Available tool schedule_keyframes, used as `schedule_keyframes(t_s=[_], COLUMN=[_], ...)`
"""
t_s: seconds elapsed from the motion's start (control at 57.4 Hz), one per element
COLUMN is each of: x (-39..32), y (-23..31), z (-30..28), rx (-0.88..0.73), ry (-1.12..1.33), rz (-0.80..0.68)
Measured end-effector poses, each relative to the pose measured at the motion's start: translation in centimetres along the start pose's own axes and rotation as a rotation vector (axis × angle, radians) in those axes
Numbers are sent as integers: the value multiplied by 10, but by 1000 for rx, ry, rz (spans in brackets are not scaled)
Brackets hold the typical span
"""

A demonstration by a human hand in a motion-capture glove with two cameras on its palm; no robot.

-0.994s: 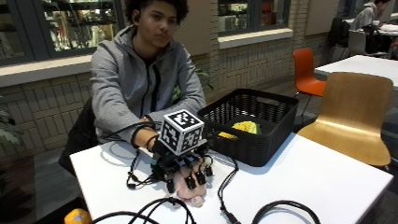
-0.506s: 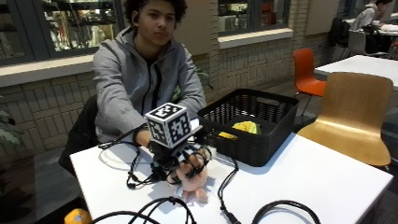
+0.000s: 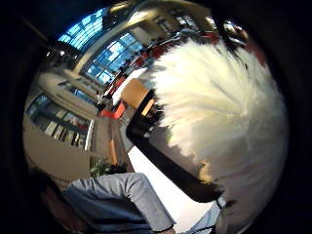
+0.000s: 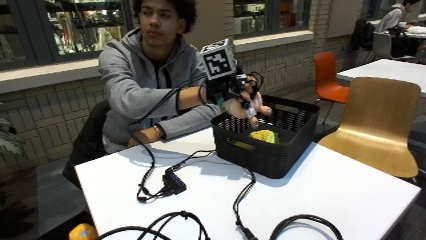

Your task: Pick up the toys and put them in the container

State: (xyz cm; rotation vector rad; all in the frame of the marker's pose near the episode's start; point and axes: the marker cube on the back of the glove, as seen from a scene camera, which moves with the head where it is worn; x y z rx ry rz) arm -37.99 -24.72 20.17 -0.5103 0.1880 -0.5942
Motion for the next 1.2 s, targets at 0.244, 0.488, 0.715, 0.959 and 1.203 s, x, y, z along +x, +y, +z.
schedule_keyframes(t_s=[0.244,0.488,0.715,0.959,1.203], x=[-27,-25,13,110,173], y=[-17,-4,58,198,320], z=[66,72,25,6,12], rx=[-168,-422,-356,-299,-270], ry=[345,171,83,318,236], rz=[-107,-25,25,215,462])
